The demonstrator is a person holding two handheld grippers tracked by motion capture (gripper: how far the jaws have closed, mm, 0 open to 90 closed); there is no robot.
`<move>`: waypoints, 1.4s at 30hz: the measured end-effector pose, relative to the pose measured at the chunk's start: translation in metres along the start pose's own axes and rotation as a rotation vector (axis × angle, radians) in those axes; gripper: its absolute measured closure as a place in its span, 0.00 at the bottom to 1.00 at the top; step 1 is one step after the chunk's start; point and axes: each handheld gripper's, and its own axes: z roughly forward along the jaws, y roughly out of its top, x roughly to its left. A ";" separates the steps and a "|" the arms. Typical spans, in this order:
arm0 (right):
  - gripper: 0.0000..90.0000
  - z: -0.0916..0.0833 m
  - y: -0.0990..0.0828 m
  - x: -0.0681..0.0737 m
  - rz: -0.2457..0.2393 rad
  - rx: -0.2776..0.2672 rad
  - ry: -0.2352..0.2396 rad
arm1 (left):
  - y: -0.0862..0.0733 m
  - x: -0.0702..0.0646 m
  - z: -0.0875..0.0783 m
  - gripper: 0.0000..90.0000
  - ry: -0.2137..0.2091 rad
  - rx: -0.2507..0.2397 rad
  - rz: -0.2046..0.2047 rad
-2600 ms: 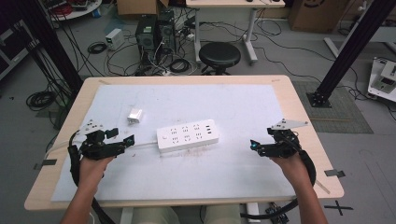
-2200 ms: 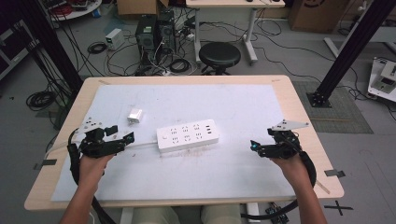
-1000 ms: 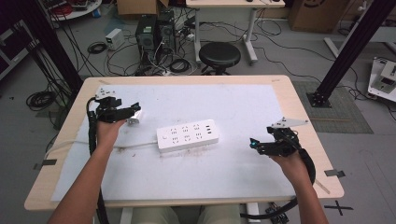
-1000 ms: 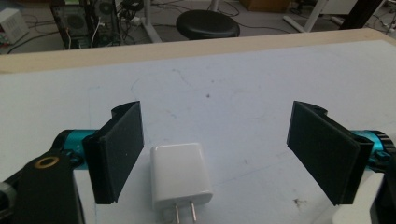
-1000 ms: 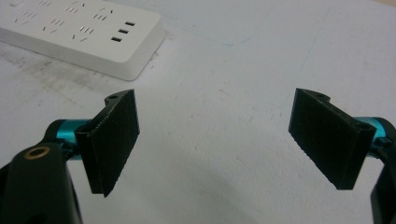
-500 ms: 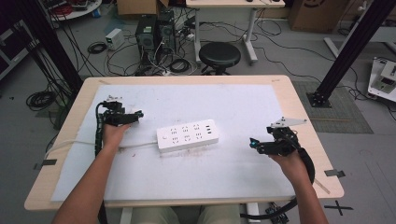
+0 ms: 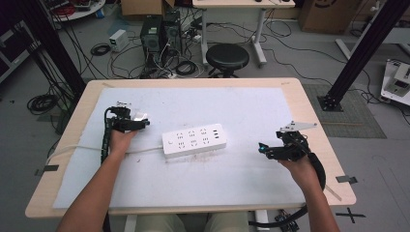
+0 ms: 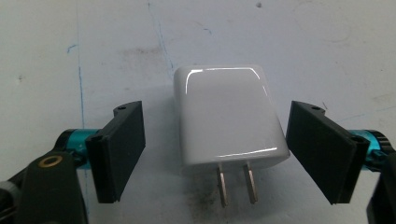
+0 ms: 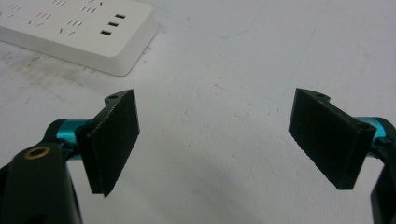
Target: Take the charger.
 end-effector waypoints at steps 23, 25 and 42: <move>0.18 0.000 -0.004 -0.002 0.008 -0.010 0.002 | -0.002 -0.001 -0.006 0.47 -0.001 -0.002 -0.008; 0.18 0.000 -0.004 -0.002 0.010 -0.011 0.003 | -0.003 -0.001 -0.008 0.47 -0.006 -0.012 -0.005; 0.18 -0.001 -0.003 0.002 -0.013 -0.011 0.011 | -0.003 -0.014 -0.054 0.47 -0.079 -0.158 0.003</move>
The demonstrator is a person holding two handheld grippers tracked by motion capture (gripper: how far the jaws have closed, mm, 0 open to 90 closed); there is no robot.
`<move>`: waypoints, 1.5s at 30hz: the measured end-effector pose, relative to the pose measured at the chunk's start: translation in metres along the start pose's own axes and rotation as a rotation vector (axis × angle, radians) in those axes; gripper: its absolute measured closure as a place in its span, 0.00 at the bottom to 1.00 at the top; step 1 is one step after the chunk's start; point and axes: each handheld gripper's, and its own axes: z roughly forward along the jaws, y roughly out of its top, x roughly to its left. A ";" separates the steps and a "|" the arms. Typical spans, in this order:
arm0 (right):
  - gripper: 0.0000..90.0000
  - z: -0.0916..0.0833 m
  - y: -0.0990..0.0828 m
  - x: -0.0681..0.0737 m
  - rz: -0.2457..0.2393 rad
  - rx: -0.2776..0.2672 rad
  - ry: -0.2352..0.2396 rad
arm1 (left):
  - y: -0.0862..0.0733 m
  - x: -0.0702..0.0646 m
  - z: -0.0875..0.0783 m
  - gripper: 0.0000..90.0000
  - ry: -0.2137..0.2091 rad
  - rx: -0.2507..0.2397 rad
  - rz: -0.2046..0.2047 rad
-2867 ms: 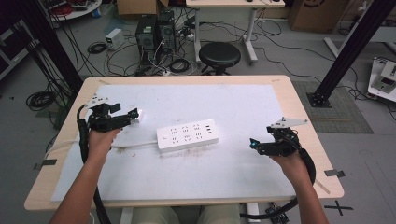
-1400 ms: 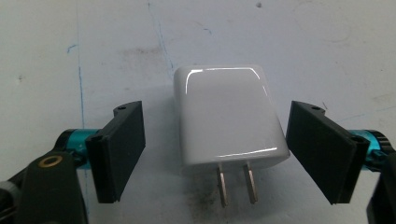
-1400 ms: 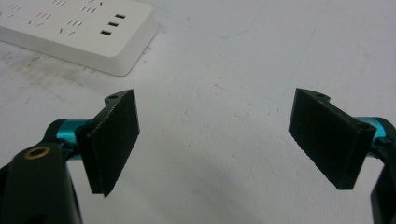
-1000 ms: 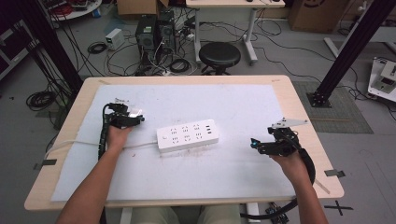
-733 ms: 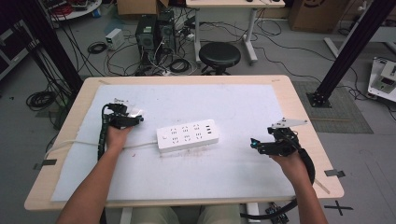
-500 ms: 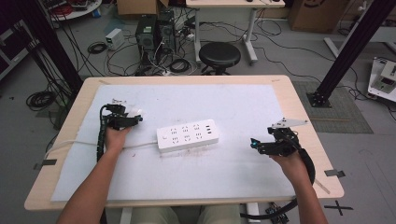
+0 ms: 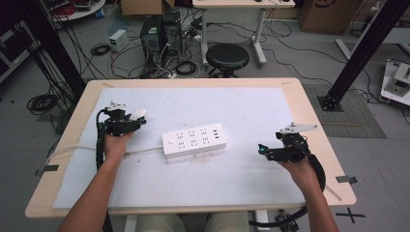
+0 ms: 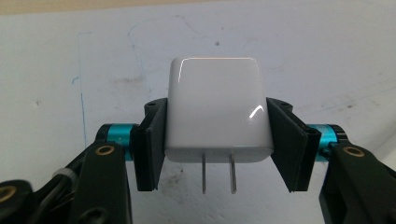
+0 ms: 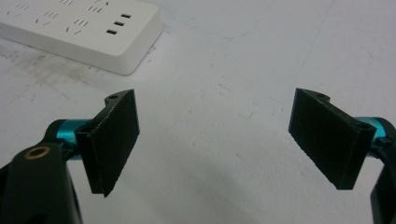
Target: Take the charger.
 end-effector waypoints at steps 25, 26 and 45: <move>0.18 -0.005 0.000 0.005 -0.021 -0.031 0.016 | 0.004 -0.052 -0.075 0.47 -0.216 -0.181 0.217; 0.18 -0.005 0.000 0.006 -0.020 -0.030 0.017 | 0.003 -0.053 -0.077 0.47 -0.224 -0.182 0.224; 0.18 -0.007 0.005 0.013 -0.079 -0.017 0.037 | -0.006 -0.078 -0.100 0.47 -0.324 -0.200 0.365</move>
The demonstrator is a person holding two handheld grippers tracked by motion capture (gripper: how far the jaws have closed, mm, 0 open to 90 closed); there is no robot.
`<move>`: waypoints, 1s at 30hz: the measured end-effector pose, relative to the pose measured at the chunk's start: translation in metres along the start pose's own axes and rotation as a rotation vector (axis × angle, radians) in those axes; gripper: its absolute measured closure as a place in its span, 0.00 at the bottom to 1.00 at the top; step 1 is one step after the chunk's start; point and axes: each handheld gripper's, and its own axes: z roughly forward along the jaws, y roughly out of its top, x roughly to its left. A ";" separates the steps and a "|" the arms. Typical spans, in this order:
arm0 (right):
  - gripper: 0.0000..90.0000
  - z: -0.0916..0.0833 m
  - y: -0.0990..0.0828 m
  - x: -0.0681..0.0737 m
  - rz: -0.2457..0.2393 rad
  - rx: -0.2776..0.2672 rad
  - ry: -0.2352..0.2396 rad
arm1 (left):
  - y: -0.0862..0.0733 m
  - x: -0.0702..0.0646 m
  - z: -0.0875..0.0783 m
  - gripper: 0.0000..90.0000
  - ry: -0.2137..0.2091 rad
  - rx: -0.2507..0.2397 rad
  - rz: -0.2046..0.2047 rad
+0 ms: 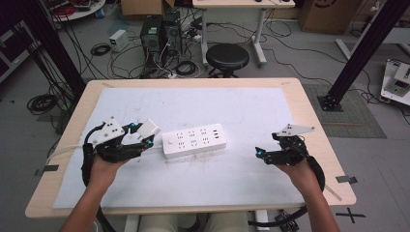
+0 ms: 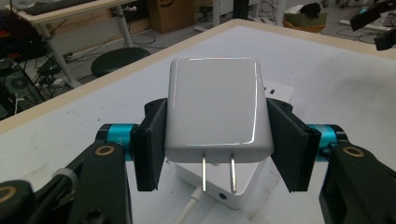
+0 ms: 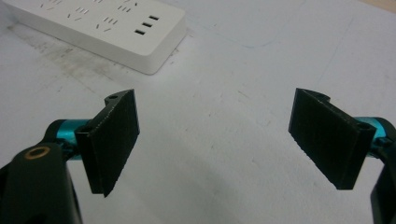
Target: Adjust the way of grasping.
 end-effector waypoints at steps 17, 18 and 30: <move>0.18 0.007 0.007 0.017 -0.011 0.018 0.111 | 0.001 -0.029 0.019 0.47 -0.169 0.057 0.127; 0.18 0.007 0.008 0.018 -0.017 0.020 0.124 | 0.000 -0.031 0.020 0.47 -0.175 0.057 0.130; 0.19 0.017 0.021 0.036 -0.011 0.042 0.246 | -0.005 -0.048 0.035 0.47 -0.214 0.076 0.153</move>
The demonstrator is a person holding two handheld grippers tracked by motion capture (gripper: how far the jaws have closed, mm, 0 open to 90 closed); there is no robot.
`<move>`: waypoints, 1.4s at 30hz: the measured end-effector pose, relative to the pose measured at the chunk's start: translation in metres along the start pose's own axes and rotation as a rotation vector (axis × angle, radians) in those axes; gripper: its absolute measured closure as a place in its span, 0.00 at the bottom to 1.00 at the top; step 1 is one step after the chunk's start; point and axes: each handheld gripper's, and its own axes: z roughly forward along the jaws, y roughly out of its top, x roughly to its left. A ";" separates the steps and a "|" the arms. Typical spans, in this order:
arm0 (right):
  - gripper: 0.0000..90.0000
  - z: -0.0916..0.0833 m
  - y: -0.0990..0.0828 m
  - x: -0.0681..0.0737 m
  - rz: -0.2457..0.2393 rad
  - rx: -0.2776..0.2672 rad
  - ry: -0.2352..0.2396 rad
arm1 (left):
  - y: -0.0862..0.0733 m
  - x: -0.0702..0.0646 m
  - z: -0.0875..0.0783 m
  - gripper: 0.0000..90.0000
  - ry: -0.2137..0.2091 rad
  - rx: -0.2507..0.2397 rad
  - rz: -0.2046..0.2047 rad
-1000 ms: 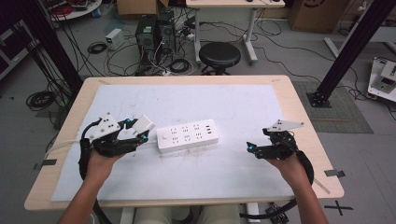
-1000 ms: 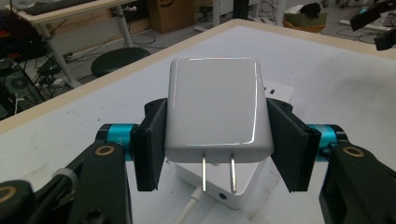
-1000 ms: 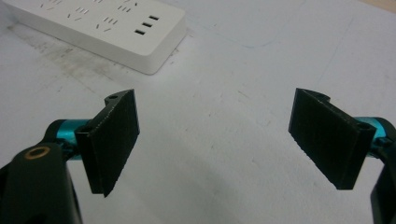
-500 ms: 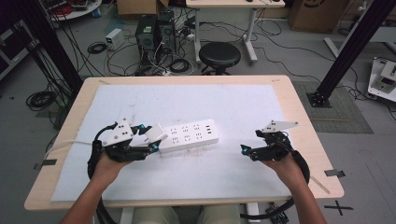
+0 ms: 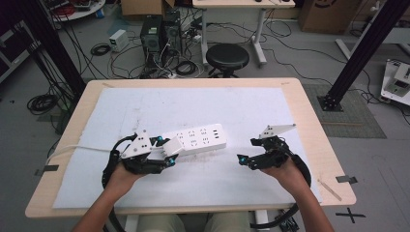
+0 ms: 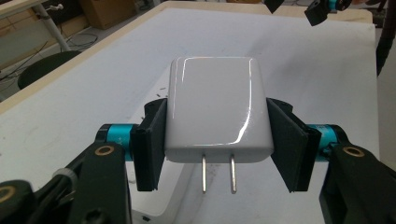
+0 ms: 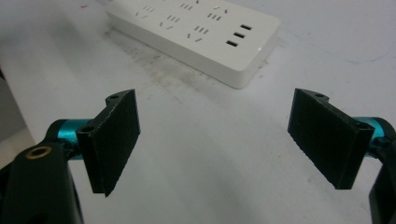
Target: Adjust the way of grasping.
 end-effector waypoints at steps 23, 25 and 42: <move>0.19 0.027 0.027 0.025 0.052 0.022 0.202 | 0.013 -0.022 0.029 0.47 -0.094 0.018 0.161; 0.19 0.028 0.030 0.027 0.056 0.018 0.225 | 0.015 -0.022 0.031 0.47 -0.104 0.009 0.165; 0.20 0.046 0.044 0.036 0.143 0.041 0.401 | 0.013 -0.025 0.047 0.47 -0.169 -0.027 0.165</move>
